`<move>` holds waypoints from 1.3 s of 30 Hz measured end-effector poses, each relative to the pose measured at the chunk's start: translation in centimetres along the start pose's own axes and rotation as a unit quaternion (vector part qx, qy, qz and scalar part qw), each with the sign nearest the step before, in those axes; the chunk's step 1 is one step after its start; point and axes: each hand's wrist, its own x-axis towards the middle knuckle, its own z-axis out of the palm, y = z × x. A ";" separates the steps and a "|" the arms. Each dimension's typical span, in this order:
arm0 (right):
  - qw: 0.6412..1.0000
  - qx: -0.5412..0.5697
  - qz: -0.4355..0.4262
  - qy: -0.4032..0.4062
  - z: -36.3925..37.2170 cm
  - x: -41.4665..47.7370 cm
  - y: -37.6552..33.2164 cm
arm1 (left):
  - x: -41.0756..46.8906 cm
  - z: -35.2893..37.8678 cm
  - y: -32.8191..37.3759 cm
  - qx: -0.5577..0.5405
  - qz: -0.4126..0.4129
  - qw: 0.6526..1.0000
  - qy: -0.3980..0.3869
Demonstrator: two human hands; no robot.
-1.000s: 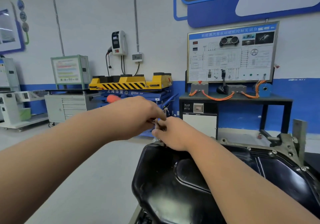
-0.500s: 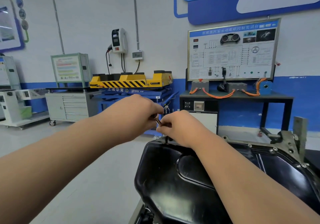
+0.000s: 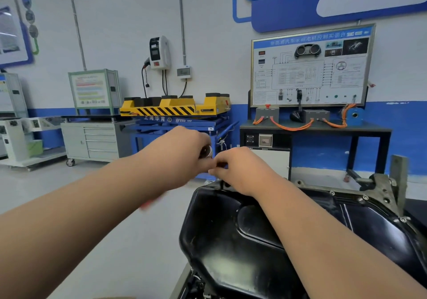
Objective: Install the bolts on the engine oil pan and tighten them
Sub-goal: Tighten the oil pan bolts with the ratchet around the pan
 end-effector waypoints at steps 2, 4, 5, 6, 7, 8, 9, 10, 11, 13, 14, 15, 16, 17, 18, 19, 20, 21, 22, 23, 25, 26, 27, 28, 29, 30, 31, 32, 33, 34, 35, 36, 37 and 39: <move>1.000 0.016 0.006 -0.005 -0.1 0.0 0.2 | 0.3 -1.0 -0.5 0.097 0.087 0.991 -0.035; 0.999 0.031 0.000 -0.012 0.0 0.0 0.2 | 0.8 -1.1 -1.1 0.144 0.122 0.981 -0.047; 0.999 0.043 -0.001 -0.013 -0.1 0.0 0.3 | 0.8 -1.0 -1.2 0.124 0.105 0.986 -0.032; 0.998 0.062 0.004 -0.006 -0.3 0.0 0.5 | 0.7 -0.8 -1.2 0.079 0.063 0.995 -0.020; 0.995 0.093 0.018 0.011 -0.6 0.0 0.8 | 0.6 -0.5 -1.1 0.006 0.005 1.000 -0.020; 0.989 0.137 0.042 0.038 -1.0 0.0 1.1 | 0.5 -0.3 -0.9 -0.083 -0.061 0.994 -0.029; 0.977 0.187 0.075 0.070 -1.3 0.1 1.5 | 0.4 0.0 -0.9 -0.146 -0.112 0.982 -0.037; 0.965 0.218 0.109 0.097 -1.6 0.1 2.0 | 0.4 0.3 -0.9 -0.164 -0.127 0.977 -0.039; 0.959 0.226 0.134 0.111 -1.9 0.1 2.3 | 0.4 0.4 -0.9 -0.131 -0.102 0.985 -0.034; 0.963 0.203 0.151 0.099 -1.8 0.2 2.6 | 0.3 0.2 -0.9 0.021 0.014 0.999 -0.028; 0.967 0.192 0.145 0.087 -1.6 0.1 2.5 | 0.4 0.0 -1.0 0.102 0.084 0.991 -0.030; 0.969 0.185 0.142 0.080 -1.4 0.1 2.4 | 0.5 -0.1 -1.1 0.181 0.153 0.971 -0.032; 0.970 0.181 0.140 0.079 -1.3 0.1 2.5 | 0.7 -0.2 -1.3 0.227 0.202 0.952 -0.029; 0.969 0.183 0.144 0.082 -1.2 0.2 2.6 | 0.9 -0.4 -1.3 0.235 0.218 0.947 -0.027; 0.968 0.185 0.149 0.082 -1.3 0.2 2.7 | 1.0 -0.5 -1.4 0.212 0.205 0.955 -0.028; 0.967 0.190 0.154 0.077 -1.3 0.2 2.9 | 1.0 -0.6 -1.3 0.159 0.165 0.973 -0.031; 0.968 0.191 0.151 0.059 -1.3 0.1 2.9 | 0.8 -0.5 -1.1 0.094 0.115 0.988 -0.039; 0.972 0.185 0.140 0.029 -1.1 0.0 2.8 | 0.7 -0.4 -0.8 0.038 0.066 0.996 -0.043; 0.979 0.169 0.116 -0.007 -0.9 -0.2 2.4 | 0.6 -0.2 -0.7 -0.021 0.021 0.999 -0.037; 0.984 0.151 0.085 -0.035 -0.7 -0.3 1.9 | 0.5 -0.1 -0.5 -0.071 -0.009 0.997 -0.027; 0.994 0.093 0.029 -0.050 -0.2 -0.4 0.7 | 0.4 0.1 -0.4 -0.073 0.016 0.997 -0.014; 0.997 0.055 0.010 -0.044 -0.1 -0.3 0.2 | 0.4 0.1 -0.6 -0.033 0.070 0.997 -0.011; 0.999 0.015 -0.001 -0.034 0.0 -0.1 -0.2 | 0.4 -0.1 -0.8 0.024 0.133 0.991 -0.012; 0.999 -0.015 -0.001 -0.028 0.0 0.0 -0.5 | 0.5 -0.3 -1.1 0.091 0.197 0.976 -0.014; 0.999 -0.028 0.002 -0.023 0.1 0.2 -0.6 | 0.7 -0.5 -1.6 0.141 0.247 0.959 -0.011; 0.999 -0.029 0.006 -0.020 0.2 0.3 -0.6 | 1.0 -0.8 -2.2 0.172 0.277 0.945 -0.004; 0.999 -0.024 0.007 -0.020 0.3 0.3 -0.5 | 1.1 -1.1 -2.6 0.181 0.290 0.940 -0.004; 0.999 -0.020 0.007 -0.024 0.4 0.4 -0.3 | 1.2 -1.2 -2.8 0.191 0.298 0.935 -0.015; 0.999 -0.014 0.006 -0.029 0.4 0.4 -0.2 | 1.2 -1.3 -2.7 0.191 0.289 0.938 -0.024; 0.999 -0.007 0.007 -0.032 0.5 0.4 -0.1 | 1.1 -1.1 -2.5 0.174 0.262 0.949 -0.028; 1.000 -0.002 0.008 -0.030 0.5 0.4 -0.1 | 0.9 -0.9 -2.2 0.125 0.205 0.970 -0.033; 1.000 -0.006 0.008 -0.023 0.6 0.4 -0.2 | 0.7 -0.7 -1.9 0.053 0.118 0.990 -0.049; 1.000 -0.018 0.006 -0.015 0.7 0.4 -0.3 | 0.6 -0.4 -1.5 -0.036 0.030 0.997 -0.068; 0.999 -0.046 0.003 0.002 0.9 0.4 -0.6 | 0.6 0.3 -0.7 -0.195 -0.093 0.974 -0.070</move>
